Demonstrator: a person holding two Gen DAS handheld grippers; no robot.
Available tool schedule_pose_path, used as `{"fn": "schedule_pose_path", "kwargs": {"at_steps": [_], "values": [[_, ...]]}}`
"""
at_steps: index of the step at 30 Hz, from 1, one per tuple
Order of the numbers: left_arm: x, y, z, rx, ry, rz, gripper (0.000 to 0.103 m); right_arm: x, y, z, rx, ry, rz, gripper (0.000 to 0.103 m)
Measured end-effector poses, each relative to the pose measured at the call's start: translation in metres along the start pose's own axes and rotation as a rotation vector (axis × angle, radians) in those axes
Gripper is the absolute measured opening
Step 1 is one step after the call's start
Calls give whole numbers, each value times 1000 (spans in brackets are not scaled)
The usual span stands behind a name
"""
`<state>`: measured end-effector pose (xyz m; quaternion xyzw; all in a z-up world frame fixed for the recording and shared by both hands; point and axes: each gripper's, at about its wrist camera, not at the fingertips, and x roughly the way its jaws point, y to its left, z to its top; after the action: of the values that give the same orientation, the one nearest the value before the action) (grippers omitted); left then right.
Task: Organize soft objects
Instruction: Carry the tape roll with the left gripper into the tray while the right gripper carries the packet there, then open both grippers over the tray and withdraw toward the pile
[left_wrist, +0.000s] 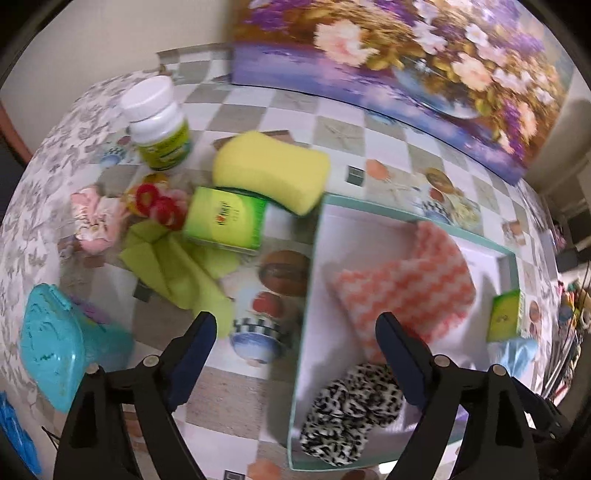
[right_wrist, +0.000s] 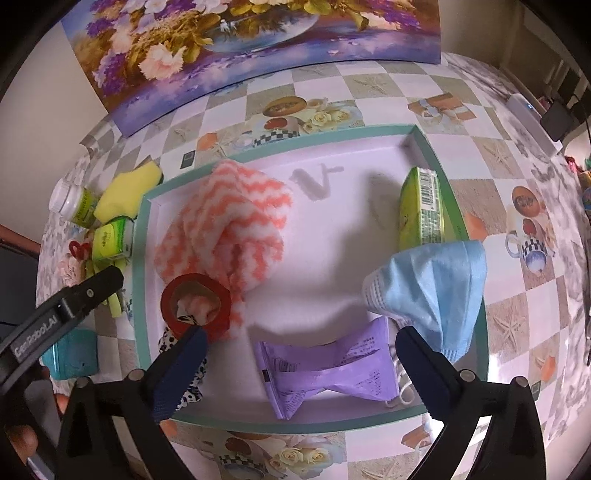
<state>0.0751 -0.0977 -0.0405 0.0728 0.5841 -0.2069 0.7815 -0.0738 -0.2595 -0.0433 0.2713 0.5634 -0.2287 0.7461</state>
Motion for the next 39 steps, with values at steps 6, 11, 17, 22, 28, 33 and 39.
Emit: {"fn": "schedule_pose_path", "kwargs": {"at_steps": [6,11,17,22,28,33,39], "values": [[0,8,2,-18,-2,3,91,-1,6,0,-15,-6,-24,103],[-11,19,4,-33,-17,3,92,-11,21,0,-53,-45,-19,103],[-27,49,11,-74,-56,58,91,-15,41,-2,-79,-59,-11,103],[-40,75,15,-109,-83,85,91,-14,58,-2,-91,-64,10,103],[-45,95,18,-148,-89,67,91,-12,79,-6,-118,-65,23,103],[-46,112,21,-174,-88,82,91,-11,97,-7,-134,-70,34,103],[-50,134,24,-210,-100,92,91,-8,112,-8,-151,-73,38,103]]}}
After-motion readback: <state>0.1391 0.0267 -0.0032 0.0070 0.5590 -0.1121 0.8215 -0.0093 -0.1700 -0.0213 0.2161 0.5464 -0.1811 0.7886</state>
